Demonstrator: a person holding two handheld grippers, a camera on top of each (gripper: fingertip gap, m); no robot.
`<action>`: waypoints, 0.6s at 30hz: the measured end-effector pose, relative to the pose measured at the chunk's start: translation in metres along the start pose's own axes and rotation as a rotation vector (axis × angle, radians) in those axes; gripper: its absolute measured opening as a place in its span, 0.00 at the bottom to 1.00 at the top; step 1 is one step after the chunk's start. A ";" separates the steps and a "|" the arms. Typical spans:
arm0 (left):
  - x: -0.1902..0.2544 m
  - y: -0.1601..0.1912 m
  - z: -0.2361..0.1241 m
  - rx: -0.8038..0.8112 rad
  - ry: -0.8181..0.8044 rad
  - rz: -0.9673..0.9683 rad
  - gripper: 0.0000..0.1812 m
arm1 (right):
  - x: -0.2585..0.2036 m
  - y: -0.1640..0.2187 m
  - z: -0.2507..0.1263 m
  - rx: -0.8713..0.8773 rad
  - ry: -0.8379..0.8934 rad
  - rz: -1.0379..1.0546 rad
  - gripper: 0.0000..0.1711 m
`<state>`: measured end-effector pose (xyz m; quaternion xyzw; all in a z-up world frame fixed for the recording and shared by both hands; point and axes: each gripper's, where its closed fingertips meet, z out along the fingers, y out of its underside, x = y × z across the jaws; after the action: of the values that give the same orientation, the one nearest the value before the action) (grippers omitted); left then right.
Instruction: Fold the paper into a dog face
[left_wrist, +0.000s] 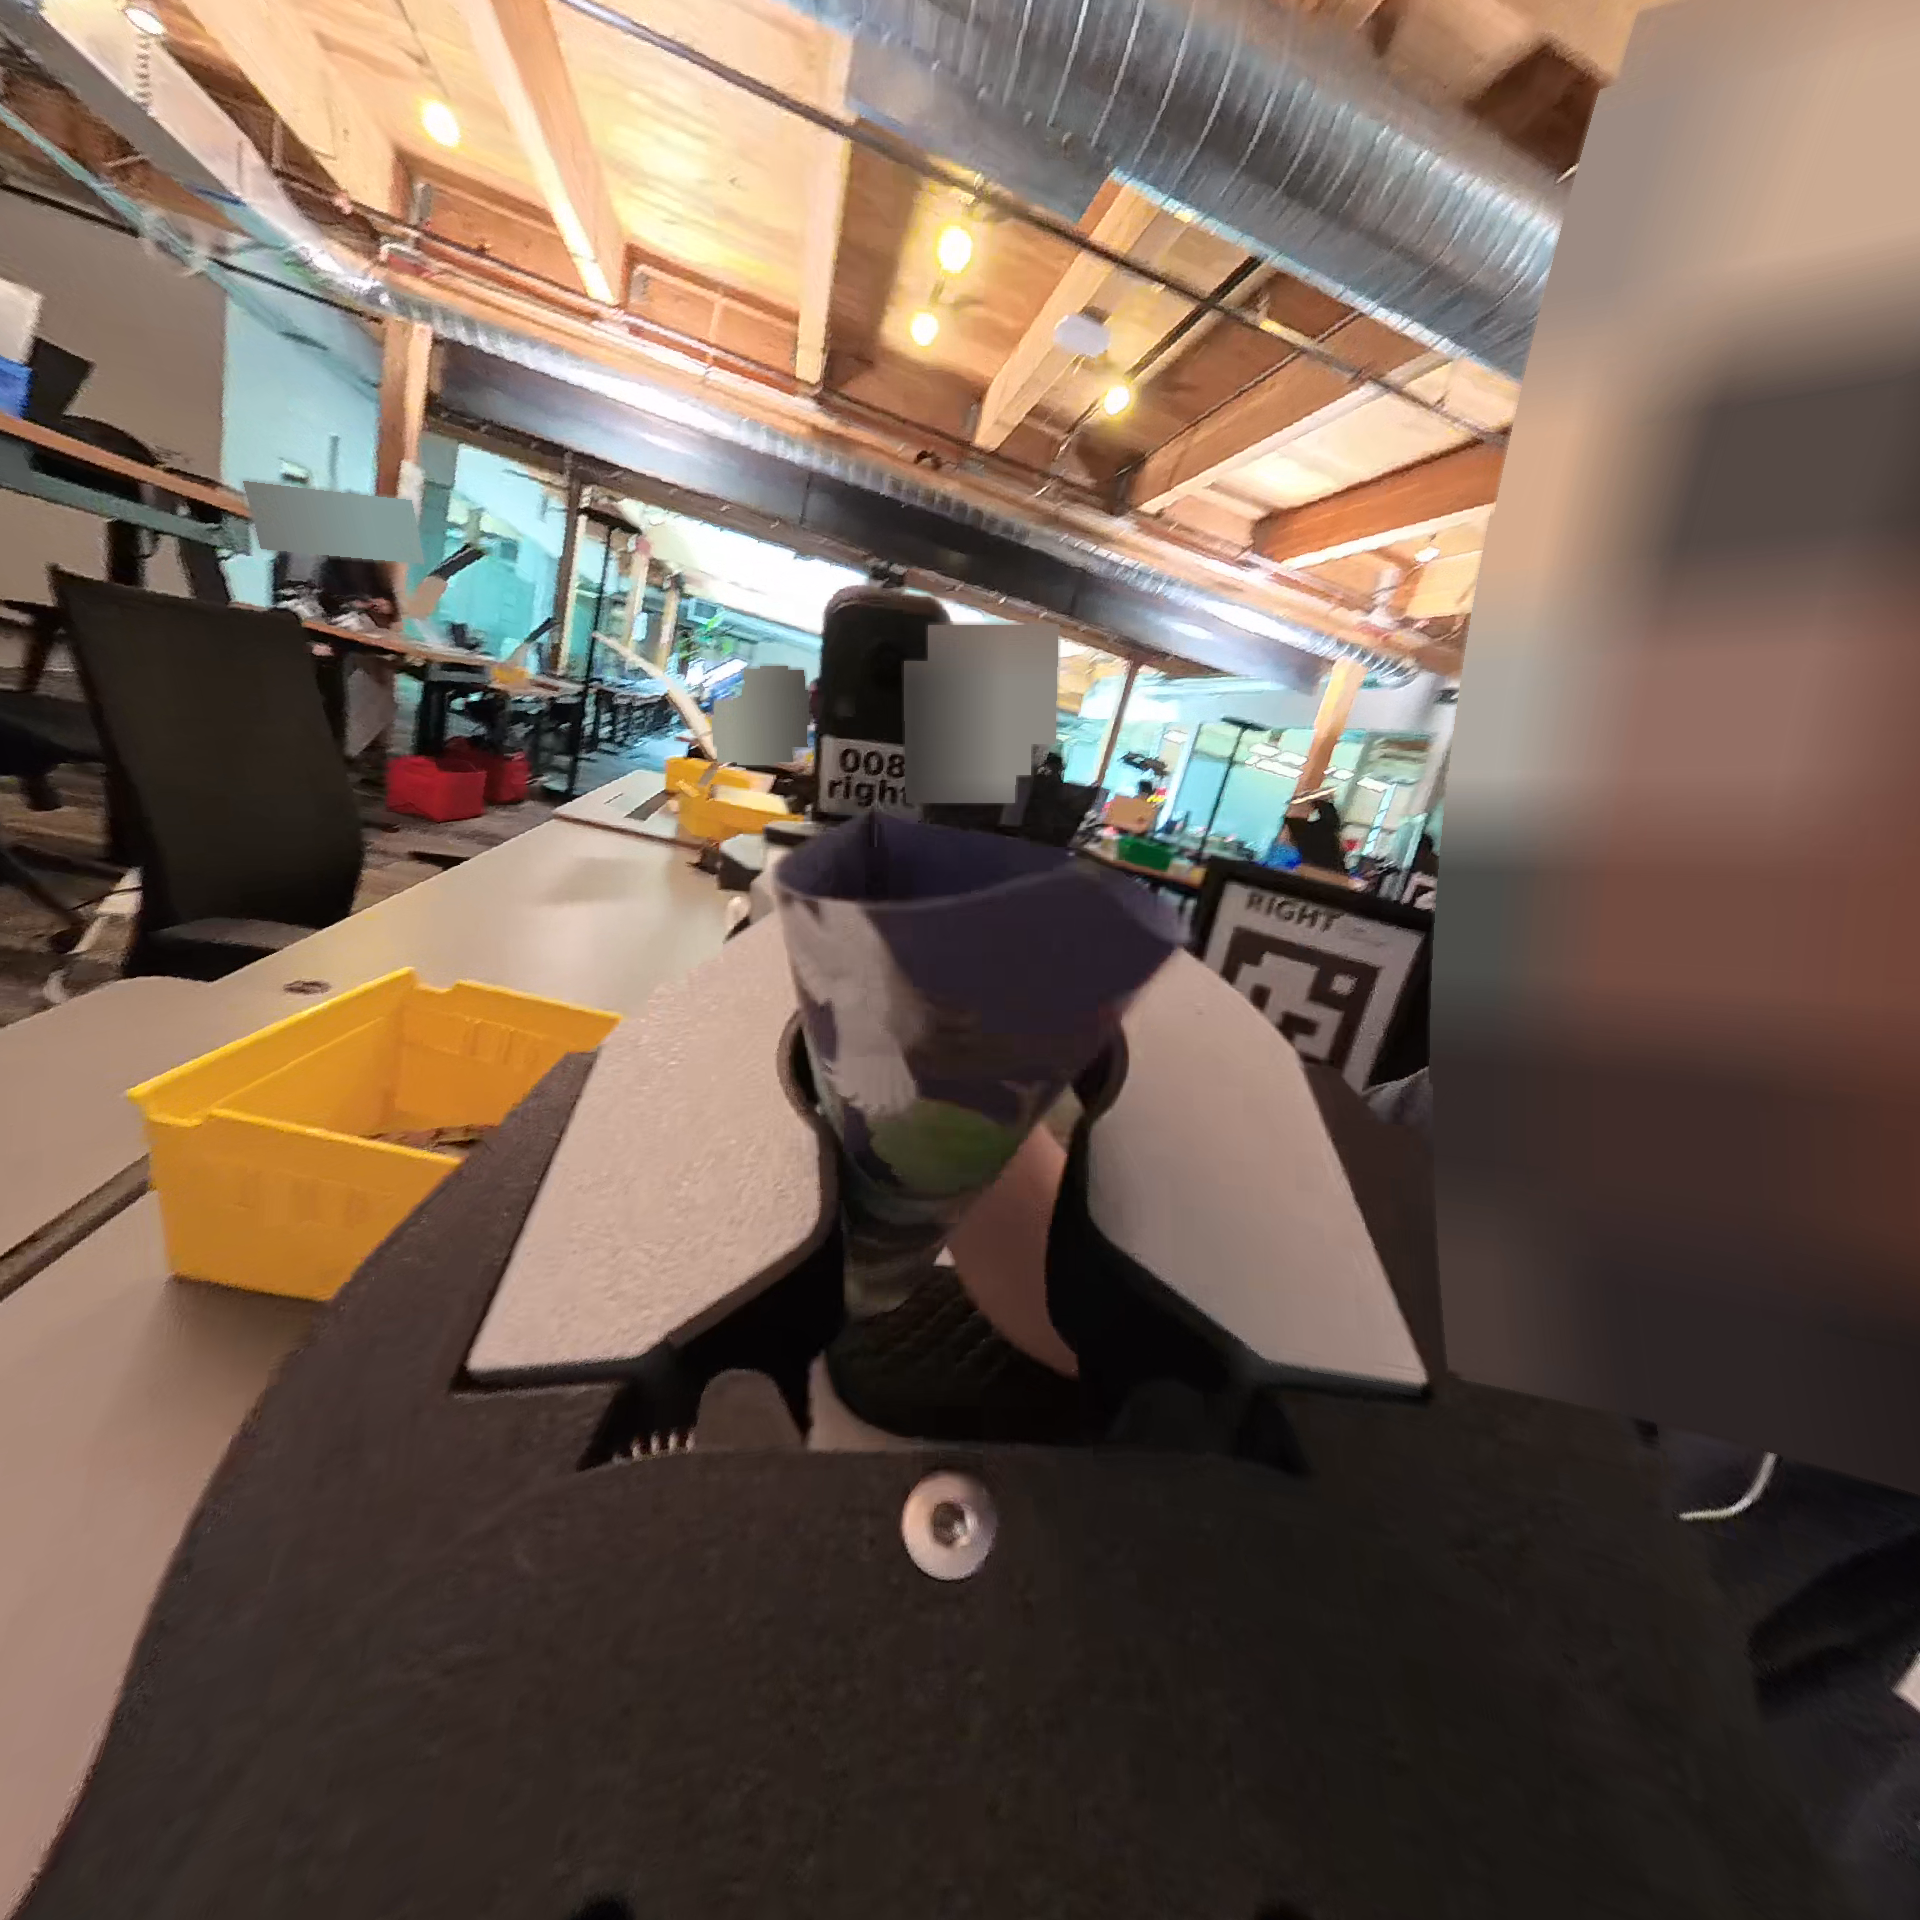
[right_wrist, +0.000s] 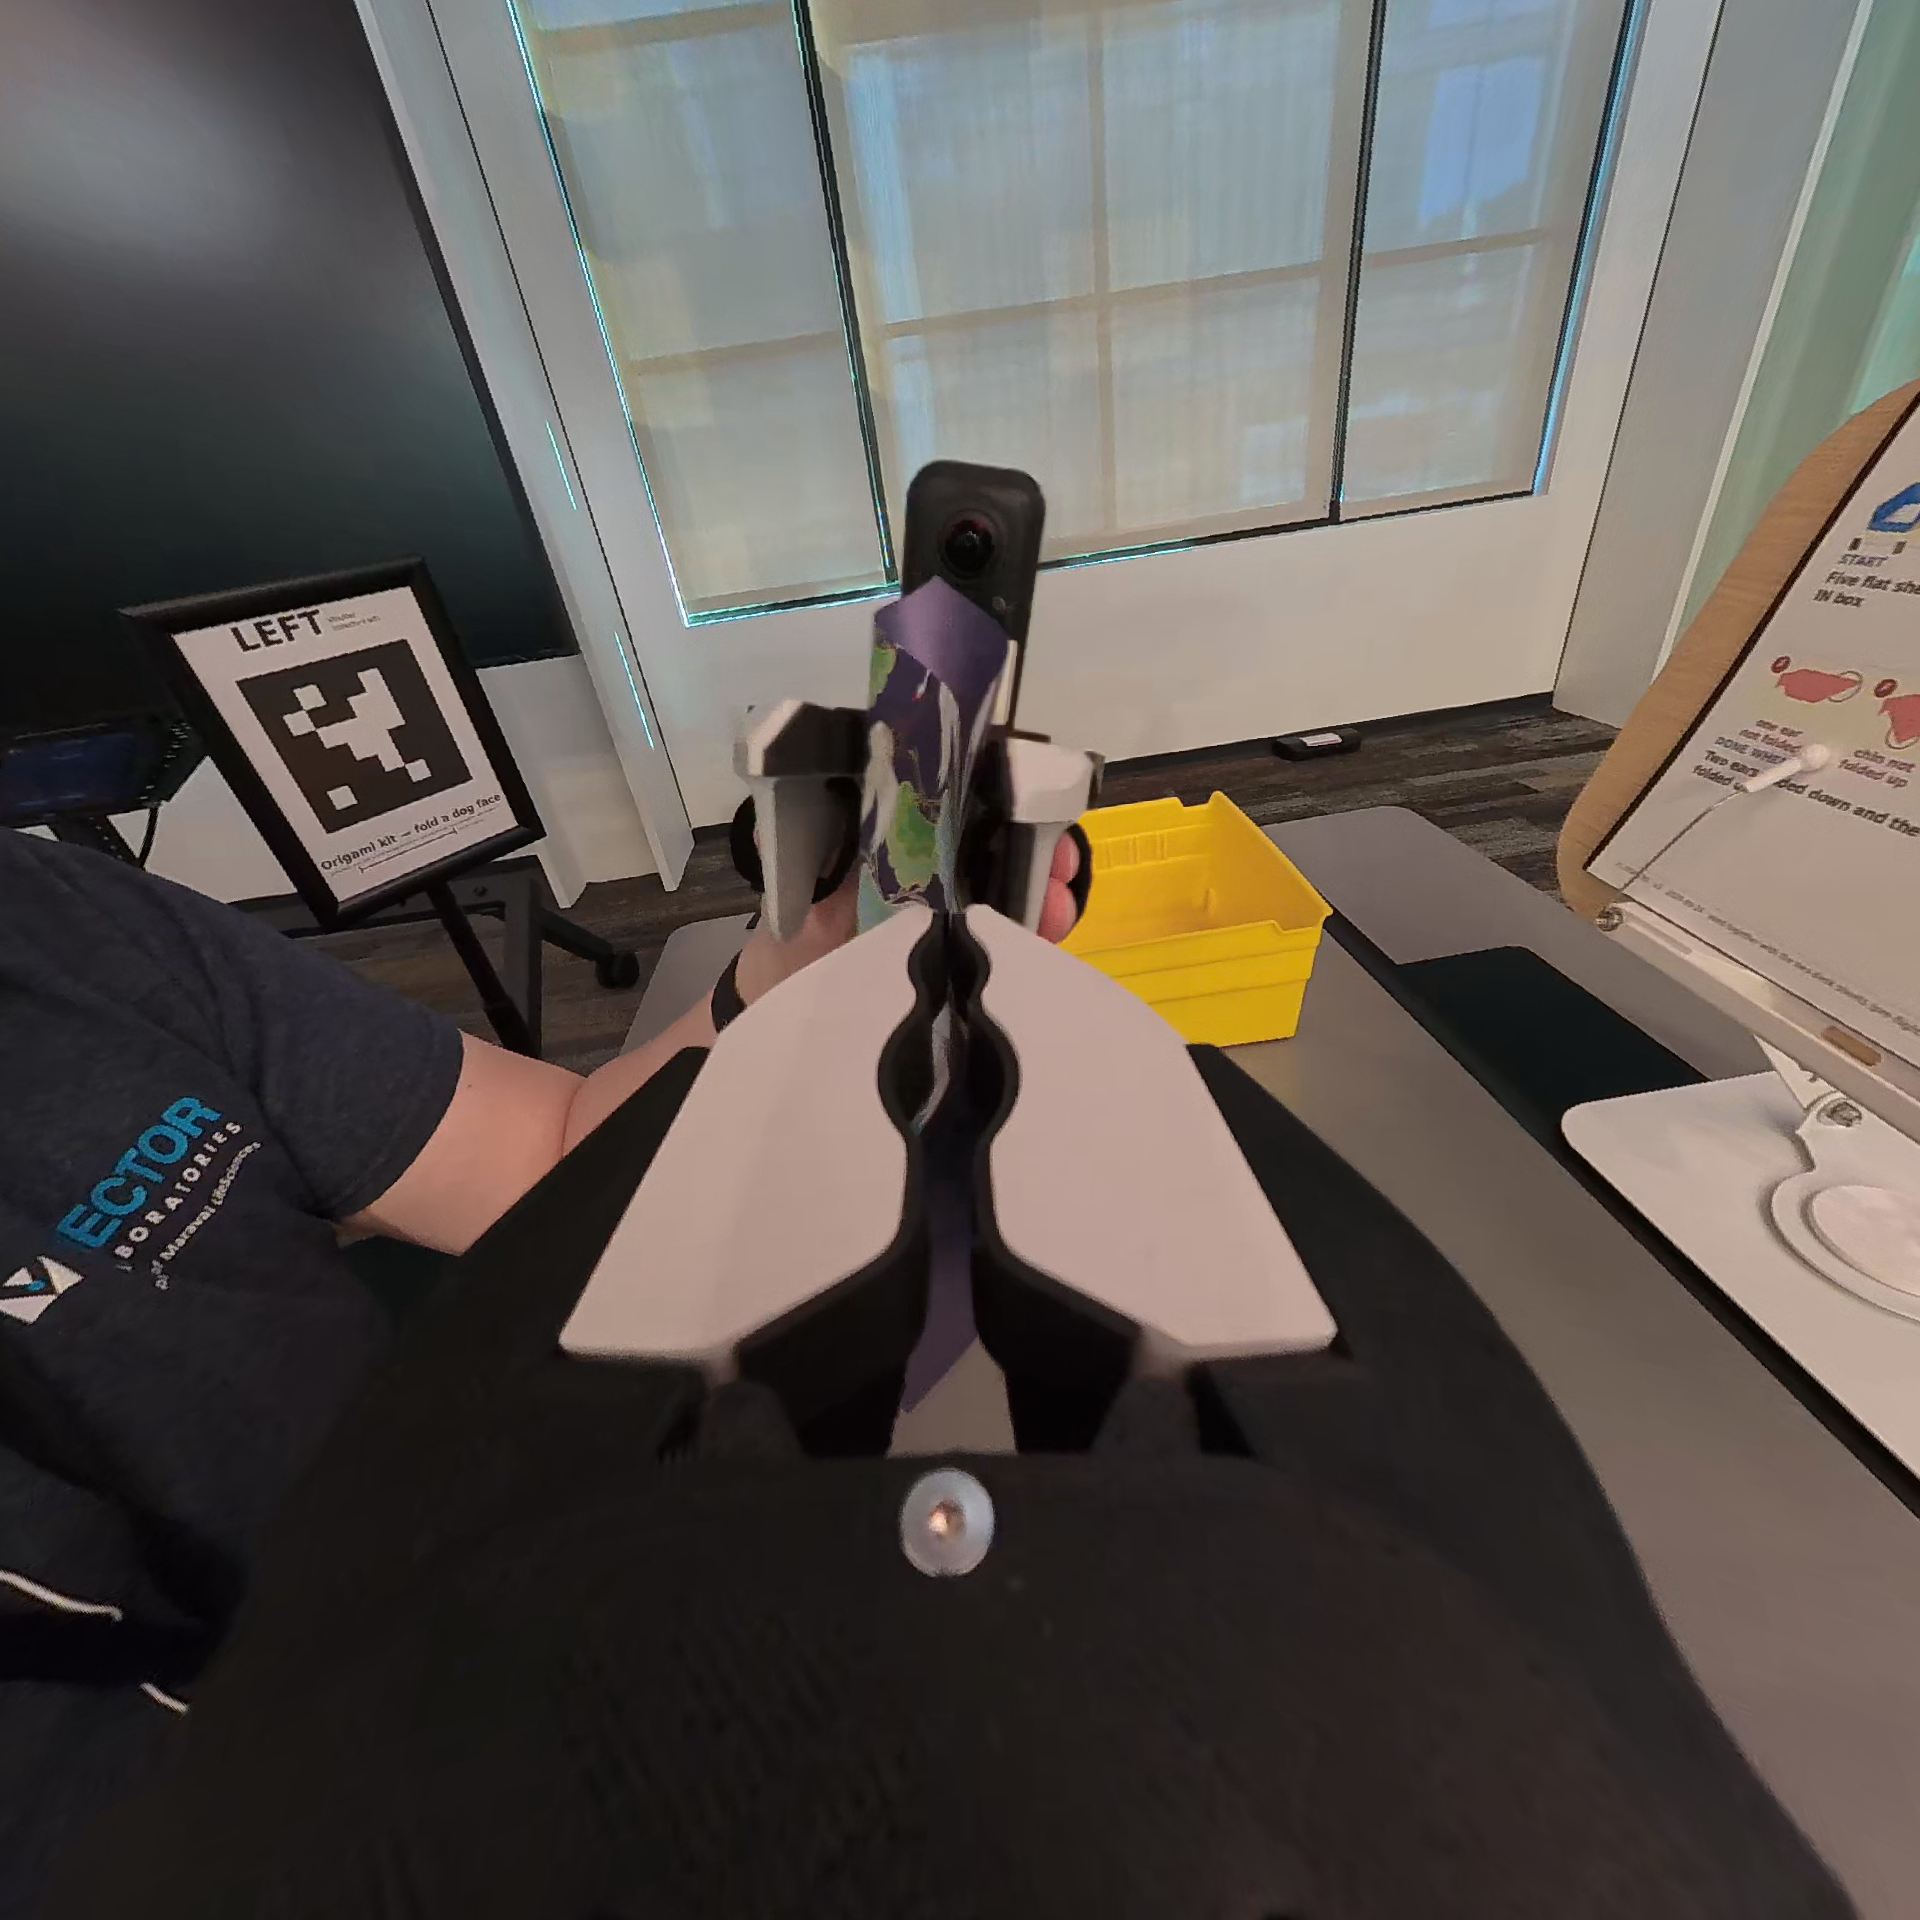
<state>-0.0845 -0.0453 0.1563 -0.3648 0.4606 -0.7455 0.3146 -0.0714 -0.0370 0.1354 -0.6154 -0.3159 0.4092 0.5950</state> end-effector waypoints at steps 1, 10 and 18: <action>-0.001 0.000 -0.001 -0.010 -0.020 0.016 0.26 | 0.001 0.000 -0.001 -0.001 0.000 0.002 0.00; -0.024 -0.005 -0.054 -0.274 -0.448 0.298 0.24 | 0.025 0.050 -0.022 -0.353 0.065 -0.061 0.00; -0.040 0.080 -0.019 -0.703 -0.408 0.374 0.12 | 0.020 0.087 -0.013 -0.537 0.007 -0.112 0.00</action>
<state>-0.0682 -0.0351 0.0670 -0.4995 0.6726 -0.3869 0.3853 -0.0592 -0.0340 0.0462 -0.7341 -0.4447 0.2752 0.4332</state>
